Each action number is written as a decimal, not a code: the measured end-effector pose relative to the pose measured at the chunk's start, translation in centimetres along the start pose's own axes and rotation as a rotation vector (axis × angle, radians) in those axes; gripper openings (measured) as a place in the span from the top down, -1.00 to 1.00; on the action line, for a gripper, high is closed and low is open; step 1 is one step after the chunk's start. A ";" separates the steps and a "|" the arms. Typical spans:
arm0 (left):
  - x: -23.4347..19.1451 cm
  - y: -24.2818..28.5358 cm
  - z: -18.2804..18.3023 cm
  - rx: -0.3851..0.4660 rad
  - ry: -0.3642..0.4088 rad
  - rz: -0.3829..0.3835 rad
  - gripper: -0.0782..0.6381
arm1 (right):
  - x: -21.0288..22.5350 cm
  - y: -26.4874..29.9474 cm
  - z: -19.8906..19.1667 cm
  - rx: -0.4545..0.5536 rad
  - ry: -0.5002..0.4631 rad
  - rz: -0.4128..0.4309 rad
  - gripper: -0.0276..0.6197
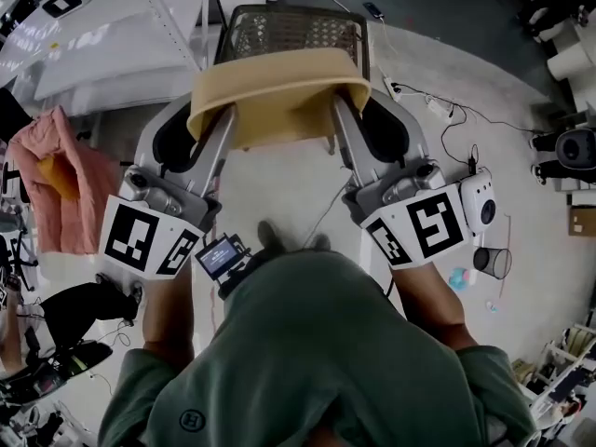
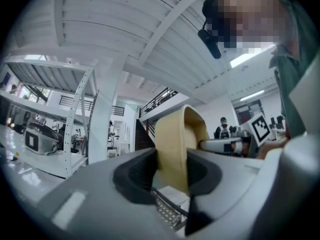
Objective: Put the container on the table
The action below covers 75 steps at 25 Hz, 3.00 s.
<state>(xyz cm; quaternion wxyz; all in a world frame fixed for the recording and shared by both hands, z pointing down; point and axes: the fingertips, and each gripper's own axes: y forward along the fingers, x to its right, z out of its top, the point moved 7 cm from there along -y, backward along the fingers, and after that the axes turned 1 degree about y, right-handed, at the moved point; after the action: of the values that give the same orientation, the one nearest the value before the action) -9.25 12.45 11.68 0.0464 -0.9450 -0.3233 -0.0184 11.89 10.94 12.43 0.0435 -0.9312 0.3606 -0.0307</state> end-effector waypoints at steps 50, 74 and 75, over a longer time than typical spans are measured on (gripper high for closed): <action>-1.4 15.2 -3.0 -0.072 -0.011 0.209 0.45 | 17.3 7.6 -2.6 -0.019 0.072 0.210 0.74; -10.7 18.5 -6.0 -0.072 -0.057 0.127 0.45 | 18.2 15.7 -5.0 -0.064 0.065 0.119 0.74; -11.6 18.4 -6.1 -0.075 -0.061 0.125 0.46 | 18.0 16.5 -5.2 -0.068 0.067 0.115 0.74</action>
<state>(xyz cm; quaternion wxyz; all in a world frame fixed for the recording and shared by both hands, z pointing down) -7.17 -9.75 15.59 0.0020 -0.9645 -0.2641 0.0011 13.62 -13.63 16.32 0.0012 -0.9084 0.4155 -0.0472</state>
